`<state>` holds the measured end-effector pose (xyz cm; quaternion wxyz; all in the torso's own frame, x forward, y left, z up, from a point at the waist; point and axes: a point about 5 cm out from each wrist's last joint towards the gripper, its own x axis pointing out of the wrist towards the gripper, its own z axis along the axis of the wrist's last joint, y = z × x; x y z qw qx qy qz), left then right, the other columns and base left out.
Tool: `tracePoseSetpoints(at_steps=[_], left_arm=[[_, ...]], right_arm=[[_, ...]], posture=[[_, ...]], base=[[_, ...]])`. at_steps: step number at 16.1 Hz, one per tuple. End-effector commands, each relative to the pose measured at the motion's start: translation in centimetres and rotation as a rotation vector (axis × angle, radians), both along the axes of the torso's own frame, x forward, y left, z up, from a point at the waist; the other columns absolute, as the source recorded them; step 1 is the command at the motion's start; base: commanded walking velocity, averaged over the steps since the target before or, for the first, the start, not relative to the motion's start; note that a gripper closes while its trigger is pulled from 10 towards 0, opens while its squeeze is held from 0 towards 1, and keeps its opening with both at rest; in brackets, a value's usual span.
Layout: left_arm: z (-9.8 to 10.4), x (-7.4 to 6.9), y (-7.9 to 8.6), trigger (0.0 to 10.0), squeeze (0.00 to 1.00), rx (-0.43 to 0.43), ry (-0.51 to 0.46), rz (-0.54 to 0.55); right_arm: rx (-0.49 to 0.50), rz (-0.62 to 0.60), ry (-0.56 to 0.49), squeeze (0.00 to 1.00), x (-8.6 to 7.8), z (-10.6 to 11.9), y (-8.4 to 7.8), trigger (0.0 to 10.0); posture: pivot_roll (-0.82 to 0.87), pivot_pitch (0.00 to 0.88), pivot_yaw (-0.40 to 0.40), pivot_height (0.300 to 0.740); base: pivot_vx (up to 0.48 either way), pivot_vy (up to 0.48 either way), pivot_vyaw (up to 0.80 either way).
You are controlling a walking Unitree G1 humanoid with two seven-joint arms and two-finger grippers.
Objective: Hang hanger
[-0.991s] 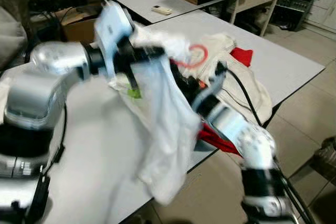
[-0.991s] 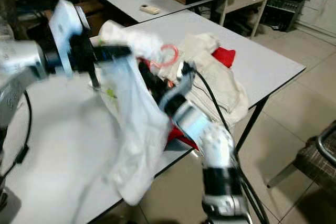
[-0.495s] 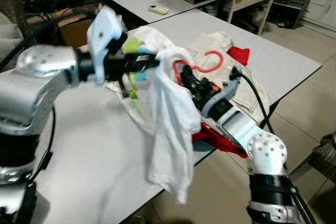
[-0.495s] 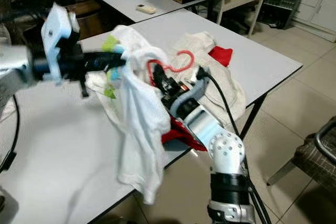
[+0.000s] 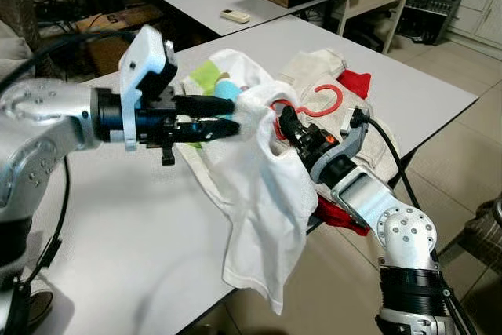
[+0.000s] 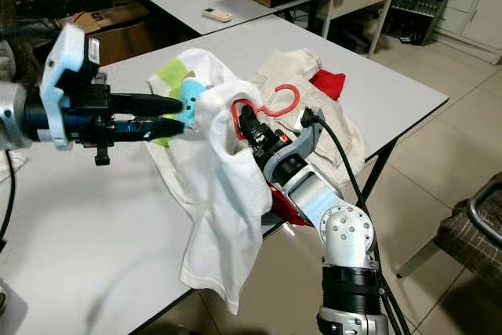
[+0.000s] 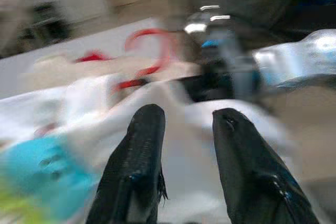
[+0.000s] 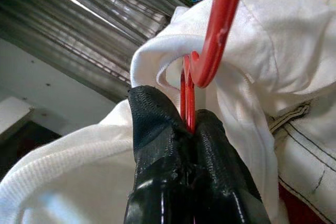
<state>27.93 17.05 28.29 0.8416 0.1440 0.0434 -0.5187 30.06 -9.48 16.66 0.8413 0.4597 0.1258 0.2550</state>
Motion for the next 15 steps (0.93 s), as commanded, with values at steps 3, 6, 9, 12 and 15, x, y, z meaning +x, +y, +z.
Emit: tracePoseSetpoints(at_steps=[3, 6, 9, 12, 15], left_arm=[[-3.3, 2.4, 4.3, 10.0, 1.0, -0.062, 0.001, 0.491], [-8.5, 1.3, 4.2, 10.0, 0.94, -0.086, 0.079, 0.652], [-10.2, 0.1, 2.6, 10.0, 0.71, -0.127, 0.043, 0.693], [-10.9, -1.4, 0.5, 10.0, 0.72, -0.128, 0.033, 0.677], [-11.3, -1.6, 0.1, 10.0, 0.73, -0.102, 0.04, 0.665]], right_arm=[[-0.001, 0.032, -0.141, 0.0, -0.9, 1.9, -0.1, 10.0], [-0.026, 0.029, -0.224, 0.0, -3.0, 2.8, -1.6, 10.0], [-0.119, 0.032, -0.255, 0.0, -5.0, 3.0, -2.6, 10.0], [-0.158, 0.038, -0.252, 0.0, -6.2, 2.9, -3.2, 10.0], [-0.205, 0.067, -0.265, 0.0, -6.1, 2.7, -3.1, 10.0]], posture=[[-0.09, 0.0, 0.065, 0.719], [-0.12, 0.0, 0.096, 0.719], [-0.15, 0.0, 0.074, 0.719], [-0.13, 0.0, 0.045, 0.719], [-0.13, 0.0, 0.065, 0.719]], base=[[0.0, 0.0, 0.27], [0.0, 0.0, 0.8], [0.0, 0.0, 0.8], [0.0, 0.0, 0.8], [0.0, 0.0, 0.8]])
